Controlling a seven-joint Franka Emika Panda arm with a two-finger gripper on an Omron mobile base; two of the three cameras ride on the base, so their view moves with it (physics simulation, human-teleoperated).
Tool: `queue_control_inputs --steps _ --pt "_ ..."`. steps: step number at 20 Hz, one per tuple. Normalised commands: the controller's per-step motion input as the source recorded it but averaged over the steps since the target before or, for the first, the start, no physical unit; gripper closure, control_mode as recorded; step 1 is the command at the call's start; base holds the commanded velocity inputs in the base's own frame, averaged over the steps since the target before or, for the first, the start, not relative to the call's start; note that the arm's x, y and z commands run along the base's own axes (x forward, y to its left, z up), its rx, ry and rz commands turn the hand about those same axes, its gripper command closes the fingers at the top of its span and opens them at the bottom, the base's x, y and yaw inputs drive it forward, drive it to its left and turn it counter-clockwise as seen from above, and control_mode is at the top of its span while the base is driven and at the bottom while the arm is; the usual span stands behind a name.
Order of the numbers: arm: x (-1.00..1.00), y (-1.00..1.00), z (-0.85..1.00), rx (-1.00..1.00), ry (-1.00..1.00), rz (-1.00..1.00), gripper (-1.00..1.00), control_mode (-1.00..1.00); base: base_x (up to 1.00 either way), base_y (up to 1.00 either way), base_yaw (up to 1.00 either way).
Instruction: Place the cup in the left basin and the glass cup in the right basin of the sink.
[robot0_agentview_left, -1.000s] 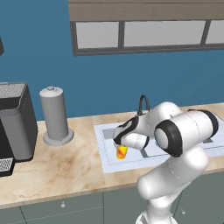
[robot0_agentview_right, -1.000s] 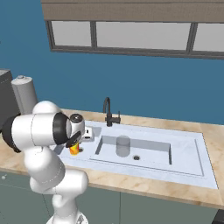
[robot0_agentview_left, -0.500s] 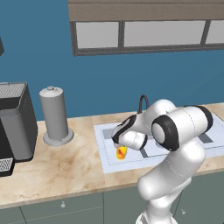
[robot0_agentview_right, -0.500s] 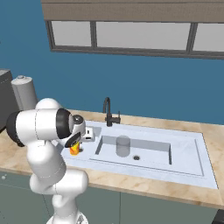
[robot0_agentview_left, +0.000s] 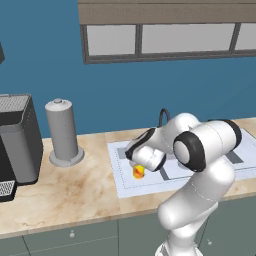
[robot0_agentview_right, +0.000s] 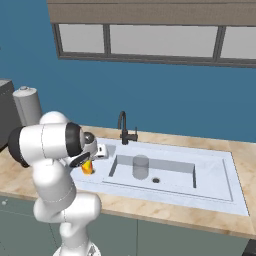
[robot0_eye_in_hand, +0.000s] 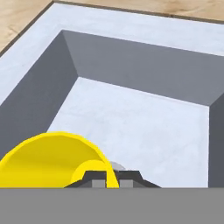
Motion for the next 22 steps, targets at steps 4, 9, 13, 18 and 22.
queue_control_inputs --steps 4,9,13,18,22 --pt "0.0 0.0 -0.07 0.0 -0.13 0.0 1.0 -1.0 0.0 0.0 0.0" --pt "0.0 0.0 -0.3 0.0 -0.11 0.0 1.0 -1.0 0.0 0.0 0.0" --pt "0.0 0.0 -0.37 0.0 -0.08 0.0 1.0 -1.0 0.0 0.0 0.0" --pt "0.0 0.0 -0.35 0.0 -0.07 0.0 1.0 -1.0 0.0 0.0 0.0" --pt "0.0 0.0 -0.3 0.0 -0.03 0.0 1.0 -1.0 0.0 0.0 0.0"
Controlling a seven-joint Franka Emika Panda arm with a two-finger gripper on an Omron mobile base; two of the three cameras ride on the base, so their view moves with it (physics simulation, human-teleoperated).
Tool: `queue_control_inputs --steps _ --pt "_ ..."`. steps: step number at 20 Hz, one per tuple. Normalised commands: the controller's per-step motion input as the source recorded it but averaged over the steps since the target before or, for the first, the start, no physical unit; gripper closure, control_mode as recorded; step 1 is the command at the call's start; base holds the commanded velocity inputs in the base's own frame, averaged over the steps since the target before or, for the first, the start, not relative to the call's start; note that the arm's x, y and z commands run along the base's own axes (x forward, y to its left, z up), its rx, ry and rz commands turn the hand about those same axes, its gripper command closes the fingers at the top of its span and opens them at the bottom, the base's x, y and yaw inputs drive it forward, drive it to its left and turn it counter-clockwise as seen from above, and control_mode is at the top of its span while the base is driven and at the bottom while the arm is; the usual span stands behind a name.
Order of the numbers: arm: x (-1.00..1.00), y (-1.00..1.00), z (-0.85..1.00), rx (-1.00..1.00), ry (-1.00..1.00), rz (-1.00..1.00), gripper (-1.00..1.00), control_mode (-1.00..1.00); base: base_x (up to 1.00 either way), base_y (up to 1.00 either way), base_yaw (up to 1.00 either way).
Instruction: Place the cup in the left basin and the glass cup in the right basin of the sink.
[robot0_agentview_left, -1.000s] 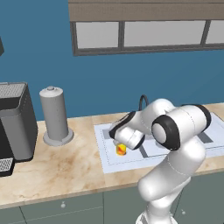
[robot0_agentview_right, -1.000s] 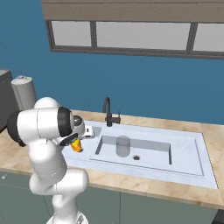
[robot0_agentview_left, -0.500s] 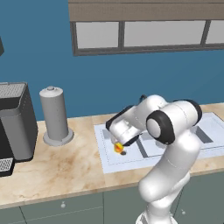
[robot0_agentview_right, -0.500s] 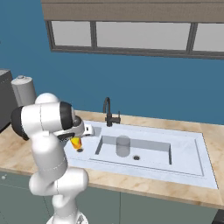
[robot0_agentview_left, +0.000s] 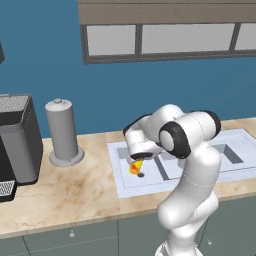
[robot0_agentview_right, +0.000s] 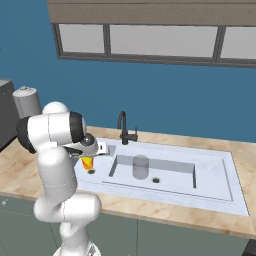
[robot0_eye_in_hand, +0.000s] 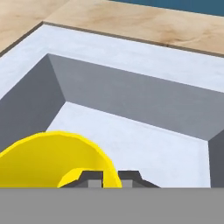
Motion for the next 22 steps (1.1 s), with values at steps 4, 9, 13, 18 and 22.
queue_control_inputs --steps 4,9,13,18,22 --pt "0.0 0.0 -0.22 0.0 -0.01 0.0 1.0 -1.0 0.0 0.0 0.0" --pt "0.0 0.0 0.0 0.0 0.0 0.0 -1.0 -1.0 0.0 0.0 0.0" --pt "0.0 0.0 0.0 0.0 0.0 0.0 -1.0 -1.0 0.0 0.0 0.0" --pt "0.0 0.0 0.03 0.0 0.0 0.0 -1.0 -1.0 0.0 0.0 0.0" --pt "0.0 0.0 0.31 0.0 0.0 0.0 -1.0 -1.0 0.0 0.0 0.0"
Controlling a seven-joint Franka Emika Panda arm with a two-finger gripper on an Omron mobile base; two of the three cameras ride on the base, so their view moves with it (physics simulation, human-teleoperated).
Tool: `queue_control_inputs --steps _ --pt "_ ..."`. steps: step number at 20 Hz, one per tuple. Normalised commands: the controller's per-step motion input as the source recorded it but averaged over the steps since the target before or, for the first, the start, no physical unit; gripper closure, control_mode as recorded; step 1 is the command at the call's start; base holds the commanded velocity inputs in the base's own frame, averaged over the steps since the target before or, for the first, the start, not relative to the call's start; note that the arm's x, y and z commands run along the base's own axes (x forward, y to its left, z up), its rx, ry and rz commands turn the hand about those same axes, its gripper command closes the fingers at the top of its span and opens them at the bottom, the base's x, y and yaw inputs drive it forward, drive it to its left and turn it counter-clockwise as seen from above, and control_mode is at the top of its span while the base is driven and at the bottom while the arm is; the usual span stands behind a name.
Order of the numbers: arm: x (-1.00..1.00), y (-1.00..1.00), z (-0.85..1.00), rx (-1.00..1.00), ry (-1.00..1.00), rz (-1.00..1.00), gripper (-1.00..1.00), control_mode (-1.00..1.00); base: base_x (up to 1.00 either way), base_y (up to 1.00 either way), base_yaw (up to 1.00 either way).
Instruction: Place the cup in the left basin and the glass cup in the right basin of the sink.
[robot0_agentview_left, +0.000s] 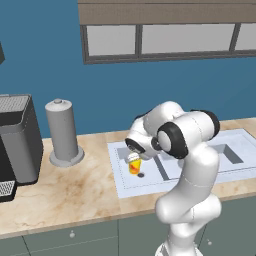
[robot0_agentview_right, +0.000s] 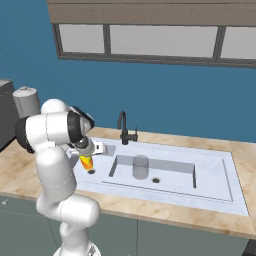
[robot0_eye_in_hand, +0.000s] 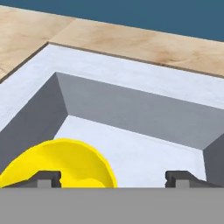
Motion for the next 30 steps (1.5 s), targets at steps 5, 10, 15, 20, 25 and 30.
queue_control_inputs --steps 5,10,15,20,25,30 --pt "0.0 0.0 0.49 0.0 0.0 0.0 -1.0 -1.0 0.0 0.0 0.0" --pt "0.0 -0.07 0.5 0.0 0.0 0.0 -1.0 -1.0 0.0 0.0 0.0" --pt "-0.03 -0.2 0.56 0.0 0.0 0.0 -1.0 -1.0 0.0 0.0 0.0" --pt "-0.22 -0.32 0.66 0.0 0.02 -0.01 -1.0 -1.0 0.0 0.0 0.0" --pt "-0.25 -0.46 0.62 0.03 0.04 -0.01 -1.0 -1.0 0.0 0.0 0.0" --pt "-0.02 -0.57 0.75 0.11 0.05 -0.02 -1.0 -1.0 0.0 0.0 0.0"
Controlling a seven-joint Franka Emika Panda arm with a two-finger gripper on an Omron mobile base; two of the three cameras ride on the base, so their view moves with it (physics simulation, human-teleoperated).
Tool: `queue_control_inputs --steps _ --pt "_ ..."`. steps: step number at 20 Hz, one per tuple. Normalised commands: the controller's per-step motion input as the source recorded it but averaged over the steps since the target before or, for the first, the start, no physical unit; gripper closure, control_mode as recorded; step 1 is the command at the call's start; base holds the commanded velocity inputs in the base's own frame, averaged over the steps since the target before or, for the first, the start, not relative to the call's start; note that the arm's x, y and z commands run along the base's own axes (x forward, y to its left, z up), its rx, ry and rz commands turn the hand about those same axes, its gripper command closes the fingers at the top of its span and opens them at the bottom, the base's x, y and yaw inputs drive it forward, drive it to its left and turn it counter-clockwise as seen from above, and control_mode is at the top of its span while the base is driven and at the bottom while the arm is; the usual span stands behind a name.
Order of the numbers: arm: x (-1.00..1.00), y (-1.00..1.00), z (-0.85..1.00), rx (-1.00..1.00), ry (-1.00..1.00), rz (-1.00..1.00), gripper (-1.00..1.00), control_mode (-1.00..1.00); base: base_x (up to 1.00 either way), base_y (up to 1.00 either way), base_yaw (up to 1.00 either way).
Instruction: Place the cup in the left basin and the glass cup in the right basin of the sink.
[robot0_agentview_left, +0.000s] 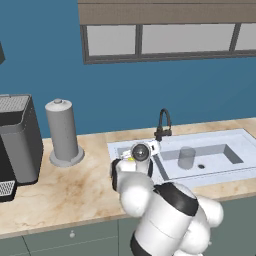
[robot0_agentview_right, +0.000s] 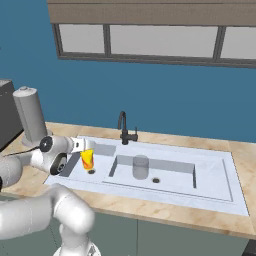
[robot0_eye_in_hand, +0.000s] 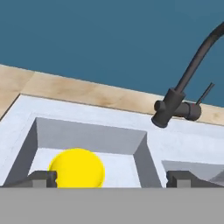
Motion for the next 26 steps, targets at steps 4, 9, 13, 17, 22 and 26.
queue_control_inputs --steps 4,9,13,17,22,26 --pt "0.0 -0.55 0.75 0.09 0.08 0.0 -1.0 -1.0 0.0 0.0 0.0" --pt "-0.16 -0.51 0.7 0.07 0.11 -0.01 -1.0 -1.0 0.0 0.0 0.0" --pt "-0.39 -0.51 0.6 0.04 0.12 -0.03 -1.0 -1.0 0.0 0.0 0.0" --pt "-0.52 -0.44 0.46 0.01 0.13 -0.02 -1.0 -1.0 0.0 0.0 0.0" --pt "-0.57 -0.36 0.33 0.0 0.12 -0.01 -1.0 -1.0 0.0 0.0 0.0" --pt "-0.6 -0.11 0.17 0.0 0.03 0.0 -1.0 -1.0 0.0 0.0 0.0"
